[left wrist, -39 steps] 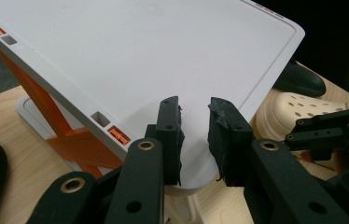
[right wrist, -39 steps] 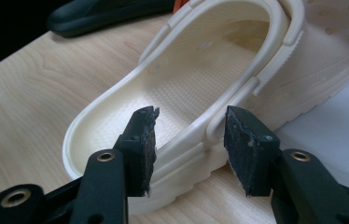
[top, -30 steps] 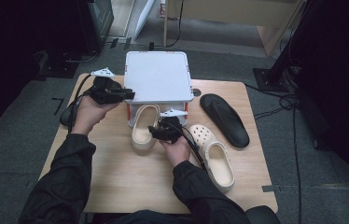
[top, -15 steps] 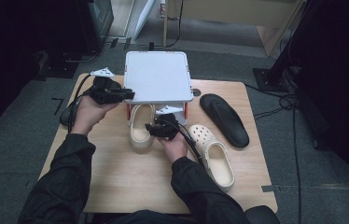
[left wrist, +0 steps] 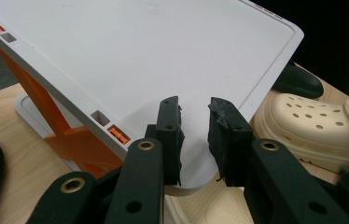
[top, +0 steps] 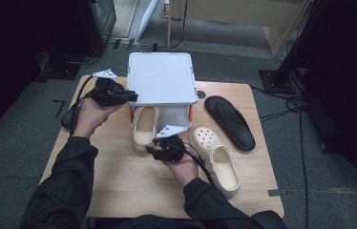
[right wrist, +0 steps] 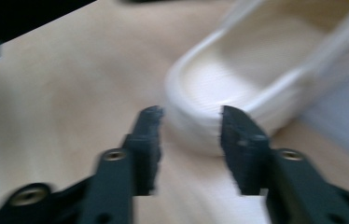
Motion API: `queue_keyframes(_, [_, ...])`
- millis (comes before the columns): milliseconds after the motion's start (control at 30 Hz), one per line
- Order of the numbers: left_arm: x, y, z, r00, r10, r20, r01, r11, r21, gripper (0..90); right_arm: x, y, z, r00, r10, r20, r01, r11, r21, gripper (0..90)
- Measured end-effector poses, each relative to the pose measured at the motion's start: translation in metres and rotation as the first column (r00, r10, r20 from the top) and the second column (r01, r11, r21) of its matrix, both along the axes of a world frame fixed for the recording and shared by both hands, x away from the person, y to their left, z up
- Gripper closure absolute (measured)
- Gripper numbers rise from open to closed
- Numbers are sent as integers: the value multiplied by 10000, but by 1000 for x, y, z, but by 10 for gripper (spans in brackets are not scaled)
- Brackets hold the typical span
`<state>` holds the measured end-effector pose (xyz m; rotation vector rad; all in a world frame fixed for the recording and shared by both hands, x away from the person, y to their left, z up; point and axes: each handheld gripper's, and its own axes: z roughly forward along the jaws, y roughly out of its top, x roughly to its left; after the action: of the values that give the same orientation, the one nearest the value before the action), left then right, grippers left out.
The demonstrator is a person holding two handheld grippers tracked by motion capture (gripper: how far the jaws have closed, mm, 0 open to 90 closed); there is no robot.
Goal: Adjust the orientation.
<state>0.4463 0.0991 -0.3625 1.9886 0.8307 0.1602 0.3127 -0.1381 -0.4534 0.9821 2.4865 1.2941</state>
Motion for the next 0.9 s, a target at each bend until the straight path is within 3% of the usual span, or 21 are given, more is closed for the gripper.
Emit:
queue_keyframes(67, [0,0,0,10000,4,-8,-4,10000,4,745,-8,9,-6,9991,414,-90,-416,9990,-149,704])
queue_keyframes(233, [0,0,0,10000,-13,-34,13,10000,-37,745,-10,24,-19,9949,913,-427,-927,9952,-321,747])
queue_keyframes(367, [1,1,0,10000,-52,-68,51,9999,-99,745,-3,34,-26,9955,828,-450,-844,9958,-359,755])
queue_keyframes(467, [0,1,0,10000,-41,-39,40,10000,-69,745,9,35,-27,9984,469,-313,-484,9977,-481,769])
queue_keyframes(600, [0,1,0,10000,-46,-39,46,10000,-64,745,16,34,-26,9967,641,-496,-656,9974,-287,786])
queue_keyframes(667, [0,1,0,10000,-45,-48,44,10000,-68,745,18,36,-25,9982,551,-235,-564,9967,-584,776])
queue_keyframes(800, [1,1,0,10000,-60,-75,59,9999,-89,745,28,35,-26,9980,576,-253,-588,9971,-488,796])
queue_keyframes(867, [0,1,0,10000,-41,-54,41,10000,-75,745,33,38,-25,9984,526,-222,-536,9974,-477,764])
queue_keyframes(900, [0,1,0,10000,-43,-58,42,10000,-66,745,41,41,-23,9988,486,14,-485,9974,-542,777])
